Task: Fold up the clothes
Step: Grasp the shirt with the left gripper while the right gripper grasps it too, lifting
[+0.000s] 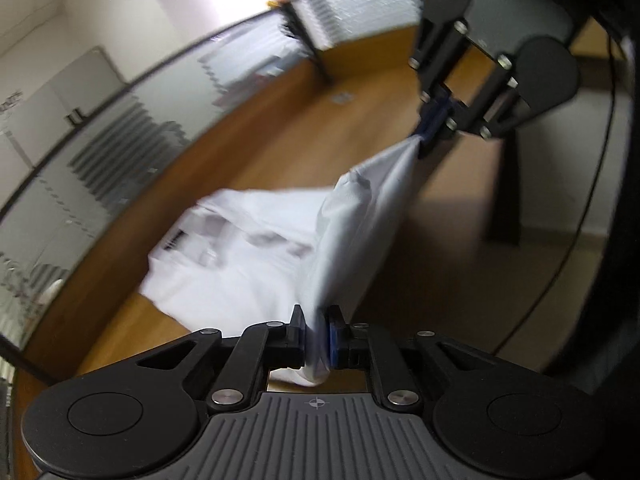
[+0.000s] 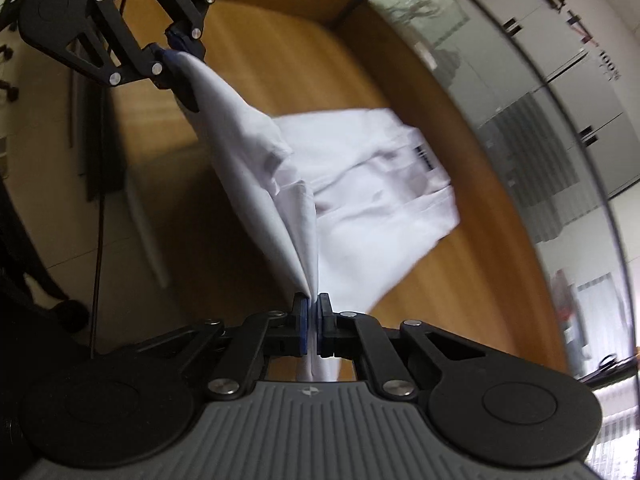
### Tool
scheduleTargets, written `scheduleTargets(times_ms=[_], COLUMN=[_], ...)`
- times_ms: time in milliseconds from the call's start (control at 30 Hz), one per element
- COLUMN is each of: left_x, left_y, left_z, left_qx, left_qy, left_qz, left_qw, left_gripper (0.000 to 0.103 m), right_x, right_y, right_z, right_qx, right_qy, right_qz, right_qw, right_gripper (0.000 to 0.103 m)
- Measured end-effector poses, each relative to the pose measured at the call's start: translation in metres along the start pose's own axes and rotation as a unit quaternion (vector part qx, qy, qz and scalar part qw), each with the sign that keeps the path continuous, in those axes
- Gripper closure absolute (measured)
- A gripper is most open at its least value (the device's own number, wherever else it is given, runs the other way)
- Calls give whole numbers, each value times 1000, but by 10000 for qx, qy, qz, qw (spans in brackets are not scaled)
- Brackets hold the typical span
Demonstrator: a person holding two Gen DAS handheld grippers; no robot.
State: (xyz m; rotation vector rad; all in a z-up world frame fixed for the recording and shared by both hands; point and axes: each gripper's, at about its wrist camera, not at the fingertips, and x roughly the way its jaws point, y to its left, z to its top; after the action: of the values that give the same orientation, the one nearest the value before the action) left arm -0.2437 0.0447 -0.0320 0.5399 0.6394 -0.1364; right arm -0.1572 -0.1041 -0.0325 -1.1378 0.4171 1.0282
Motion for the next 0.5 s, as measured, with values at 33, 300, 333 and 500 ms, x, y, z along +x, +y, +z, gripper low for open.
scheduleTargets(times_ms=[33, 300, 333, 500], left_x=[4, 68, 79, 126], left_y=[10, 83, 91, 116], left_z=[7, 45, 46, 35], left_qx=[-103, -1089, -1202, -1901], left_qy=[22, 582, 674, 1161], left_qz=[49, 293, 304, 310], left_qw=[9999, 9919, 9900, 9744], left_gripper=[90, 90, 90, 90], right_x=[3, 59, 70, 127], right_y=[-10, -85, -92, -117], right_z=[5, 46, 50, 68], right_qx=[-49, -554, -634, -907], right_qy=[-22, -168, -181, -169], right_qz=[-23, 58, 120, 522], right_qw=[10000, 9983, 9978, 9944], right_gripper=[99, 99, 99, 99])
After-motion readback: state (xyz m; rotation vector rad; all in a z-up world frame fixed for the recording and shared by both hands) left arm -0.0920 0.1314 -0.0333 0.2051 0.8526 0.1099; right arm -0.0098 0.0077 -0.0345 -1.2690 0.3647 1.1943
